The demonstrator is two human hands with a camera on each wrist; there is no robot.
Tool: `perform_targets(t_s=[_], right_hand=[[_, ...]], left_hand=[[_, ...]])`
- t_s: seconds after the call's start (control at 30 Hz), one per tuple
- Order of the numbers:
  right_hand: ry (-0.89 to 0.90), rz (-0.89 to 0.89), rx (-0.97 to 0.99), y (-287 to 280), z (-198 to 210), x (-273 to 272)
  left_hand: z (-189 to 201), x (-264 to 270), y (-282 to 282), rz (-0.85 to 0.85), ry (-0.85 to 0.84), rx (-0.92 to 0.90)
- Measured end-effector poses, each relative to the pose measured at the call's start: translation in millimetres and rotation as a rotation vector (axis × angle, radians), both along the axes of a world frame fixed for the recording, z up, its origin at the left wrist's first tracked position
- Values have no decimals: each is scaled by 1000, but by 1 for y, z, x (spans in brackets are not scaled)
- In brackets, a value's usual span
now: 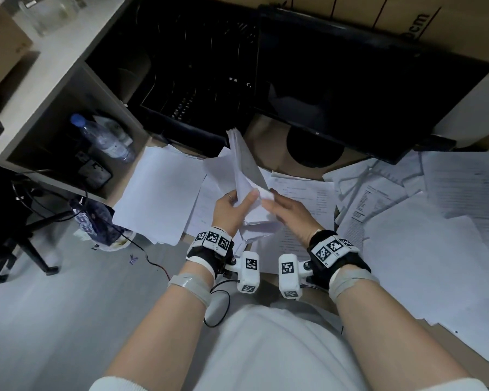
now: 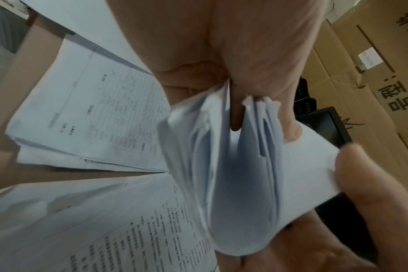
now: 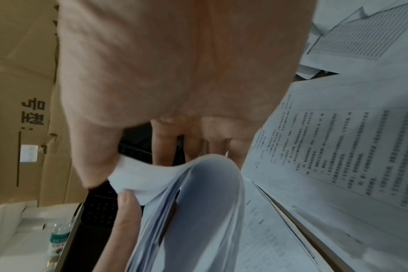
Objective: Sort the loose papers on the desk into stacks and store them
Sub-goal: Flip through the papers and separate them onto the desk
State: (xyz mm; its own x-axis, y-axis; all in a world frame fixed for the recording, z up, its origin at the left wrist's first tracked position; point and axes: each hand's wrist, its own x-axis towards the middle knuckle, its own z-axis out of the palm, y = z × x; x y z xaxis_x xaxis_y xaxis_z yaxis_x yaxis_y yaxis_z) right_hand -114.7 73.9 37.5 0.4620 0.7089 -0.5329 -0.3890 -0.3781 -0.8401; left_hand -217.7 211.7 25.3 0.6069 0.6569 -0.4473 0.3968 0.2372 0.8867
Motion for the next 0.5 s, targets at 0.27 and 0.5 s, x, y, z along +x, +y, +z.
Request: perform_targets(t_s=[0.27,0.5], right_hand=[[-182,-141,-34,-30,-2,12],[-309,-105,8,-29,18,13]], left_hand=[[2,-1,-25,110,5,-9],[15,11,-38,167,-88,-101]])
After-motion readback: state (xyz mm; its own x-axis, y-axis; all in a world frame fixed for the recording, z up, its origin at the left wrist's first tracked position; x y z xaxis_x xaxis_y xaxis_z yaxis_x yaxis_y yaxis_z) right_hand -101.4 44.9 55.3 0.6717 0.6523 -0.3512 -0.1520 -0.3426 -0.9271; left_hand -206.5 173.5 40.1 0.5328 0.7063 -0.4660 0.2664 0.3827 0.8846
